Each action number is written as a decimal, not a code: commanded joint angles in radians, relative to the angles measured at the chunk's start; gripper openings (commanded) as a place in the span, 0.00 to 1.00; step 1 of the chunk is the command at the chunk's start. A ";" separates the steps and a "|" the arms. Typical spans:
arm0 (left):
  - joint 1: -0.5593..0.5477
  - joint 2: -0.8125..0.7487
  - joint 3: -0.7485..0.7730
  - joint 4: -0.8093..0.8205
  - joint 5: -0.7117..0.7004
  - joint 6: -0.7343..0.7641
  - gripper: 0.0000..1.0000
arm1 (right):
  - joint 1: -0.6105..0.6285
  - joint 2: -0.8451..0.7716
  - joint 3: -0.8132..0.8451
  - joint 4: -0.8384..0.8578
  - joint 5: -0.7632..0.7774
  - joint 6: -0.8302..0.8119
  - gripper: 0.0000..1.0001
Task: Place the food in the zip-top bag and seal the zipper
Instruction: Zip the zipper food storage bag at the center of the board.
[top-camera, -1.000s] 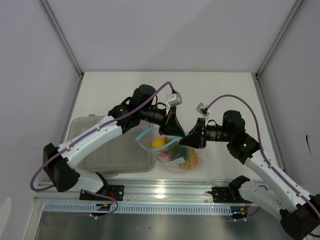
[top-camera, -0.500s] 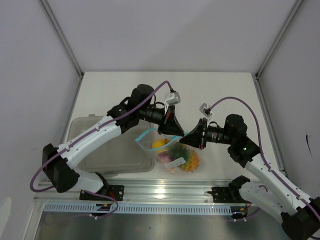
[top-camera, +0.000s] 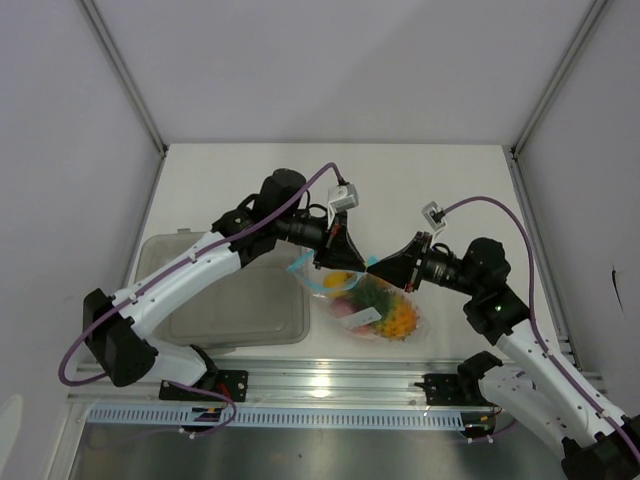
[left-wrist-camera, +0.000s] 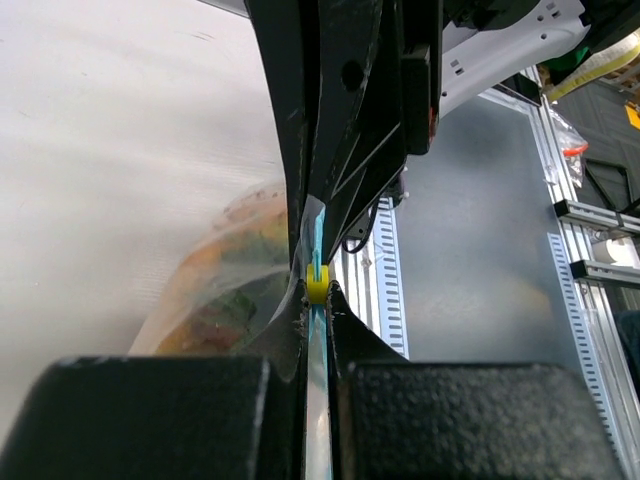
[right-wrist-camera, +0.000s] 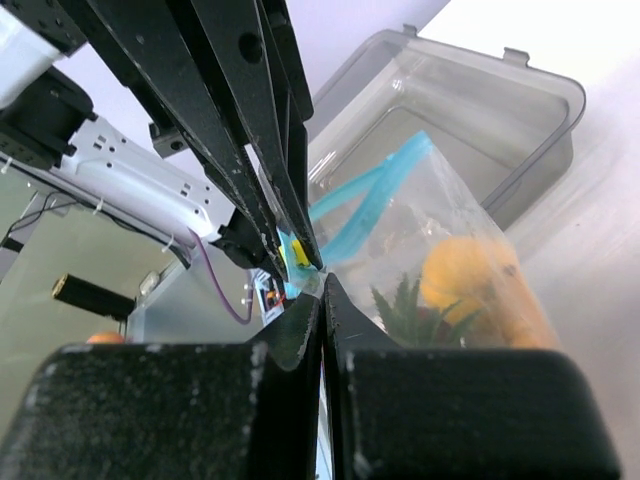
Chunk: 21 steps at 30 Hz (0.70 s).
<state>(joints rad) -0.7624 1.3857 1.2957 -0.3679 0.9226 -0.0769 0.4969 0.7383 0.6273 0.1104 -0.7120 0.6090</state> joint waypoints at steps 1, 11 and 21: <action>0.006 -0.048 -0.035 -0.101 0.010 0.035 0.01 | -0.020 -0.043 0.066 0.106 0.088 0.029 0.00; 0.020 -0.090 -0.058 -0.126 -0.036 0.057 0.01 | -0.026 0.018 0.116 -0.001 -0.070 -0.056 0.00; 0.020 -0.013 0.092 -0.129 0.039 0.042 0.01 | 0.071 0.139 0.324 -0.442 -0.213 -0.402 0.39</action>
<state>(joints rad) -0.7494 1.3560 1.3167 -0.4988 0.9127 -0.0441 0.5377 0.8684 0.8825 -0.2184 -0.8787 0.3351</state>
